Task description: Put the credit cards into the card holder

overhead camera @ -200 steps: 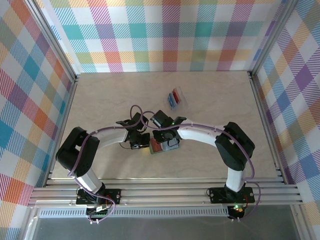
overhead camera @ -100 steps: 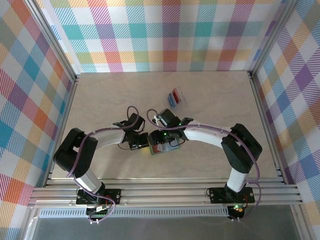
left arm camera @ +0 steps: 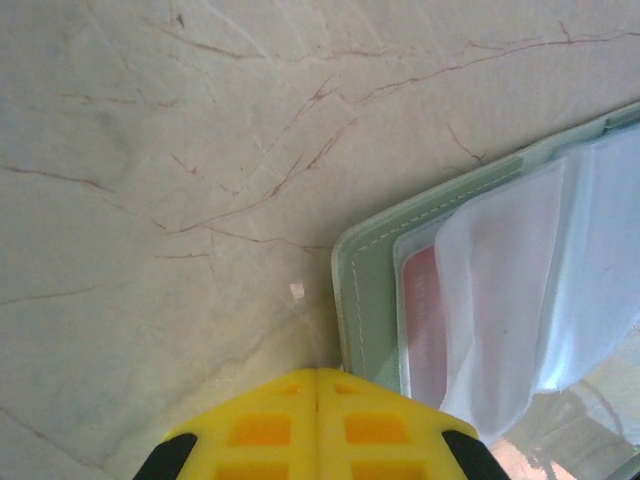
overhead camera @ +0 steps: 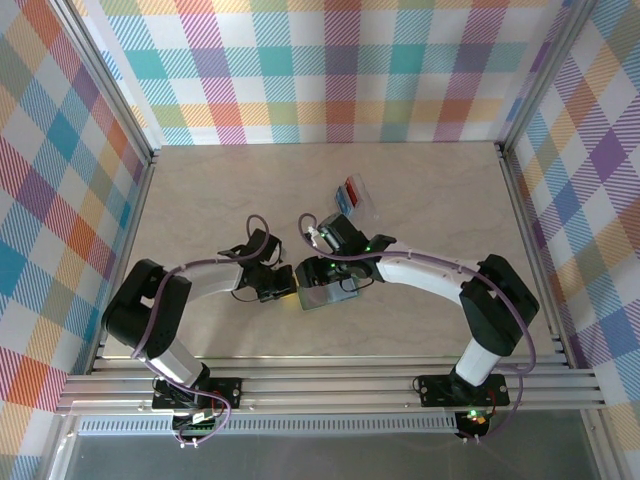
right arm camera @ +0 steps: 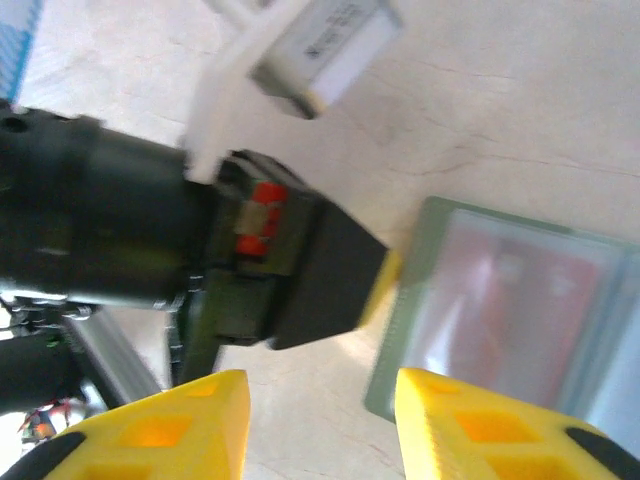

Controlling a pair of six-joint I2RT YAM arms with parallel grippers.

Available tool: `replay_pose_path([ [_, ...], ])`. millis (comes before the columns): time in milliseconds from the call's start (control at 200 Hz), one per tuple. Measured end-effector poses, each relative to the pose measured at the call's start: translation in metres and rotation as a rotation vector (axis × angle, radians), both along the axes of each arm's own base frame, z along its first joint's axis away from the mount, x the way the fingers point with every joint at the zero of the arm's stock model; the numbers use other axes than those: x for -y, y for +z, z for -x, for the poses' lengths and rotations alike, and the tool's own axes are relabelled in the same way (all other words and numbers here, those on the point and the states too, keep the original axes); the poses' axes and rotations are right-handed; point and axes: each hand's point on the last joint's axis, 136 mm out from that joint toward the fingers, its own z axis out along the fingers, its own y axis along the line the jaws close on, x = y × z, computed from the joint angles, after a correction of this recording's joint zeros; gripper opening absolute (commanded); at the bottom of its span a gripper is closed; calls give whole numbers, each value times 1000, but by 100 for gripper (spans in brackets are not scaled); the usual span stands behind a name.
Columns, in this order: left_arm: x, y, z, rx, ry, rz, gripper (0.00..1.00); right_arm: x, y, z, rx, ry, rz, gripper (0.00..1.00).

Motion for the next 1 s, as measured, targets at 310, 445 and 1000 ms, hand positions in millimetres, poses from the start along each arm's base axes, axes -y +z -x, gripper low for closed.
replay_pose_path([
  [310, 3, 11, -3, 47, -2, 35, 8, 10, -71, -3, -94, -28, 149, 24],
  [445, 2, 12, -5, 53, 1, 37, 8, 10, -89, -2, -124, -27, 175, 24],
  [1000, 2, 12, -5, 53, 1, 36, 8, 23, 15, -84, 89, -166, 95, 60],
])
